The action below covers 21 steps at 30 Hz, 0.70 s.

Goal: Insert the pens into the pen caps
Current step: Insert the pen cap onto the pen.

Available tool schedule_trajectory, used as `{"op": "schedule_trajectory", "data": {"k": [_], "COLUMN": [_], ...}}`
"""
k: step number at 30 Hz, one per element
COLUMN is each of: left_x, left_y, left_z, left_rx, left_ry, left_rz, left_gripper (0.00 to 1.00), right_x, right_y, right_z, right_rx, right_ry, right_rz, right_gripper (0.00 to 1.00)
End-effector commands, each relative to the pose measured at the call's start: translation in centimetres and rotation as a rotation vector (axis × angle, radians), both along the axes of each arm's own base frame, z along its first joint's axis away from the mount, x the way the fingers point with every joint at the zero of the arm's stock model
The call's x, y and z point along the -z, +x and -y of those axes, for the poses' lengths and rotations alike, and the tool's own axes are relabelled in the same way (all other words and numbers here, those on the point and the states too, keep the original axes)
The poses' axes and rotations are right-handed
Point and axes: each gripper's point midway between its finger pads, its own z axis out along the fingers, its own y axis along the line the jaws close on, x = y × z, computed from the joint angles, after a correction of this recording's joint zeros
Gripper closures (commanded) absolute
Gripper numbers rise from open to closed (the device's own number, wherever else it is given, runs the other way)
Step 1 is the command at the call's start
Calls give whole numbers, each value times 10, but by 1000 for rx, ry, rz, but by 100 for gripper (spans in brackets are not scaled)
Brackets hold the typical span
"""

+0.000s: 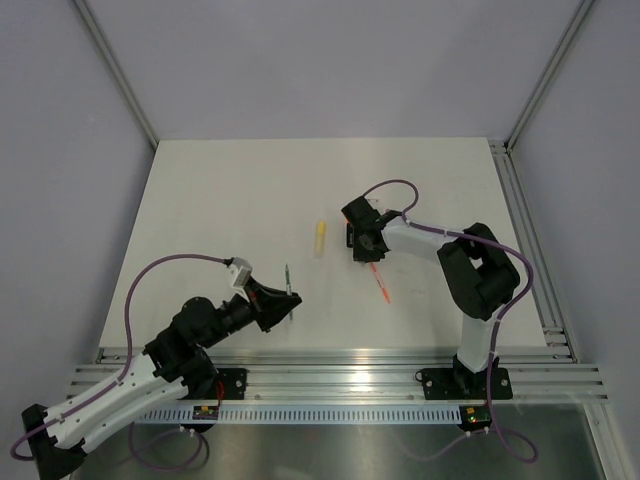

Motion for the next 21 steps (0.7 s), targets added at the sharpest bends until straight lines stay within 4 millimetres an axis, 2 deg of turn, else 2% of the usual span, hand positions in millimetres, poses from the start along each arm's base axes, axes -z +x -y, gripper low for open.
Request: {"op": "schedule_trajectory", "data": {"k": [1, 10, 15, 18, 19, 21], "left_x": [-10, -5, -1, -2, -2, -3], "left_y": [5, 8, 8, 9, 9, 9], "left_z": [-1, 1, 6, 9, 10, 13], "left_rx": [-27, -33, -16, -8, -7, -1], "left_ry": [-20, -5, 2, 3, 3, 0], "left_rz": [40, 24, 13, 9, 5, -5], "left_gripper": [100, 100, 100, 100, 100, 100], "right_x": [9, 25, 21, 0, -22, -39], "right_y": [-13, -16, -14, -7, -2, -4], "right_z": [6, 7, 7, 4, -1, -14], "right_rx": [-31, -63, -55, -38, -30, -60], "right_ry": [-55, -93, -73, -17, 35, 131], "right_rz": [-72, -115, -77, 27, 88, 168], "right_gripper": [72, 79, 99, 100, 100, 100]}}
